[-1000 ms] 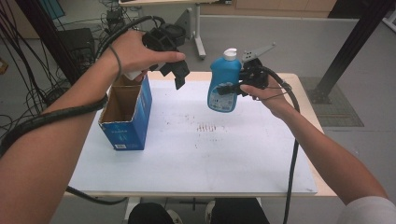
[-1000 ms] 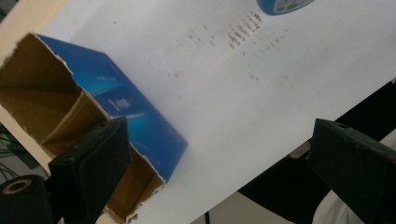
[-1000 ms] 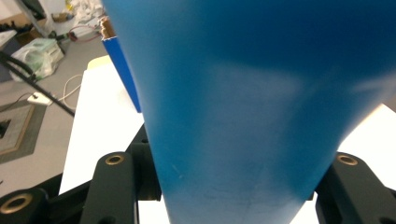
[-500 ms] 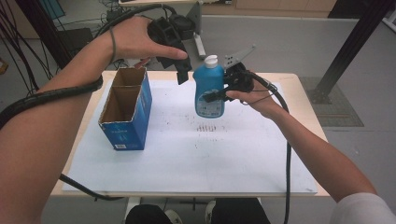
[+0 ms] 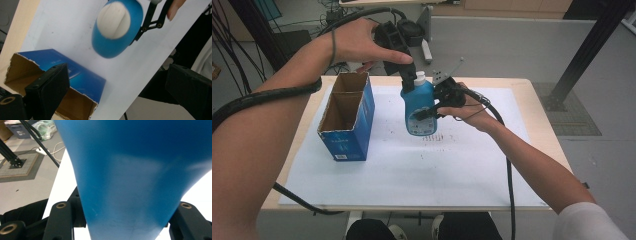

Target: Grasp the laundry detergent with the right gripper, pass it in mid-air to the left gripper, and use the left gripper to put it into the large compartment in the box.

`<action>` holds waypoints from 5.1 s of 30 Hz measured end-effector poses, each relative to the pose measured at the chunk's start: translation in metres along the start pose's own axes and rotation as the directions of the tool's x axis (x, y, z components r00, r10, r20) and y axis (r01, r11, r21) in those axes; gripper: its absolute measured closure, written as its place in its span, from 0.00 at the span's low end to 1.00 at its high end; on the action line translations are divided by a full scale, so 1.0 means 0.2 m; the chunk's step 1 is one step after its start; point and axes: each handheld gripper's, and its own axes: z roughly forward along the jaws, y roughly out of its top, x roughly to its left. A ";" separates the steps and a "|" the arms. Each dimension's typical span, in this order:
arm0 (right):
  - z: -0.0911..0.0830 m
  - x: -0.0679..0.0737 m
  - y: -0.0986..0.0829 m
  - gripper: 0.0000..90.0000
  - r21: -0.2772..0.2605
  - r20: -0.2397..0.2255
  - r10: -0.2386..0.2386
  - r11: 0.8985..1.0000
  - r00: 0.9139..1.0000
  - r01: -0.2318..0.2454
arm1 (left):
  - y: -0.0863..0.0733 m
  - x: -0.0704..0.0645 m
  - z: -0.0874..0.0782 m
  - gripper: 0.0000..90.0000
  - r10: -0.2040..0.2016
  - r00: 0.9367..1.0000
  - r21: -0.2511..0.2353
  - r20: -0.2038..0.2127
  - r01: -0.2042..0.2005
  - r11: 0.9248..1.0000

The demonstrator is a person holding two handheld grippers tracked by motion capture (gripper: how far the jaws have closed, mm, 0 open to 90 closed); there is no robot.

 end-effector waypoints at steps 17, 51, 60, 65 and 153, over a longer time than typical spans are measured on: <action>0.16 0.10 0.01 0.48 -0.015 -0.080 -0.063 0.998 0.995 0.062 | -0.03 -0.01 0.07 0.06 0.063 0.998 0.020 0.019 -0.064 0.998; 0.08 0.15 0.05 0.49 -0.072 -0.069 -0.128 0.990 0.989 0.123 | 0.04 -0.08 0.26 0.06 0.121 0.991 0.101 0.064 -0.127 0.987; 0.09 0.15 0.06 0.49 -0.080 -0.055 -0.148 0.986 0.987 0.143 | 0.04 -0.08 0.28 0.07 0.127 0.989 0.109 0.073 -0.135 0.985; 0.09 0.15 0.06 0.49 -0.088 -0.053 -0.152 0.985 0.987 0.147 | 0.03 -0.08 0.28 0.07 0.135 0.988 0.113 0.071 -0.142 0.983; 0.06 0.16 0.08 0.49 -0.136 -0.047 -0.159 0.979 0.986 0.152 | 0.07 -0.12 0.27 0.22 0.194 0.980 0.099 0.039 -0.197 0.975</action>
